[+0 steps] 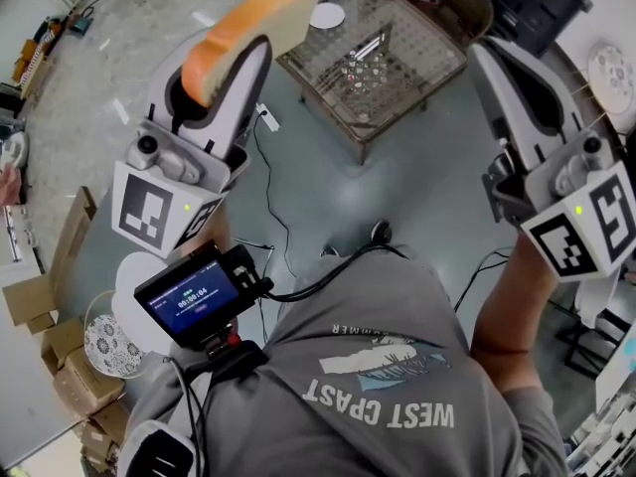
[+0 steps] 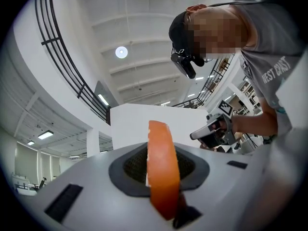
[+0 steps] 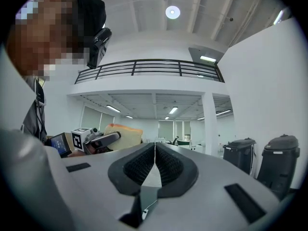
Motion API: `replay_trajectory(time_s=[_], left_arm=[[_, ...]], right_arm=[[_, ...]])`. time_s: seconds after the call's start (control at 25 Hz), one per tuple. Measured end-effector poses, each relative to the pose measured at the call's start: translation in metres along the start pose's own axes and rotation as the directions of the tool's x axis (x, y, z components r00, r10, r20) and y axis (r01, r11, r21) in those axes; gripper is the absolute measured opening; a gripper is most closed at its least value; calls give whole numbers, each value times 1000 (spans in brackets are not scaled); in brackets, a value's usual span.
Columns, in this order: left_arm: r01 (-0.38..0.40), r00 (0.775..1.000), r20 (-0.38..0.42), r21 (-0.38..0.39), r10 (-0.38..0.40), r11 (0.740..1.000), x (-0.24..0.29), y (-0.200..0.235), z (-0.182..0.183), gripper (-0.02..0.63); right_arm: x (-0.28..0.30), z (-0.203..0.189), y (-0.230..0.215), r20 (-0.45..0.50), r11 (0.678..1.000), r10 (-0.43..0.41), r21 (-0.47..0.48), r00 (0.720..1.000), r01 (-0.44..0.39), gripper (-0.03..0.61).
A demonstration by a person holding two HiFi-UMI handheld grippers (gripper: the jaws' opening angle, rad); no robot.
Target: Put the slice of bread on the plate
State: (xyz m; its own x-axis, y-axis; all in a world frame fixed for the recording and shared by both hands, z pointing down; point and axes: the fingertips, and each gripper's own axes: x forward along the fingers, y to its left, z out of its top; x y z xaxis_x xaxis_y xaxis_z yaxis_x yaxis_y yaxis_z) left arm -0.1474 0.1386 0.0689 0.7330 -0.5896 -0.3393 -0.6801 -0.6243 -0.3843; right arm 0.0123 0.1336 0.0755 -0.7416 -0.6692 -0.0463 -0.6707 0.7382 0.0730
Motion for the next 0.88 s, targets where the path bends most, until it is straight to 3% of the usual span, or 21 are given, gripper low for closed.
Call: replay_trajectory(time_s=[0.24,0.48,0.64,0.88], left_arm=[[-47,999,-21,20,48,999,72,7,2,94],[-61,996,-64,49,64,997,134,-18,-44,94],[-57,994,-86,45,61,997,148,-21,-75,94],[-32,996,-80,32,34,999,166,-5,-87,94]], right_arm=[[3,26,-73,4,998,61,-5,998,-61,9],[-5,-7,-152,32,995,95,15,995,-95,9],[-1,-35,-174,28,994,102,38,994,-103,9],[12,-39,-188,19,996,77,47,997,-78,9]])
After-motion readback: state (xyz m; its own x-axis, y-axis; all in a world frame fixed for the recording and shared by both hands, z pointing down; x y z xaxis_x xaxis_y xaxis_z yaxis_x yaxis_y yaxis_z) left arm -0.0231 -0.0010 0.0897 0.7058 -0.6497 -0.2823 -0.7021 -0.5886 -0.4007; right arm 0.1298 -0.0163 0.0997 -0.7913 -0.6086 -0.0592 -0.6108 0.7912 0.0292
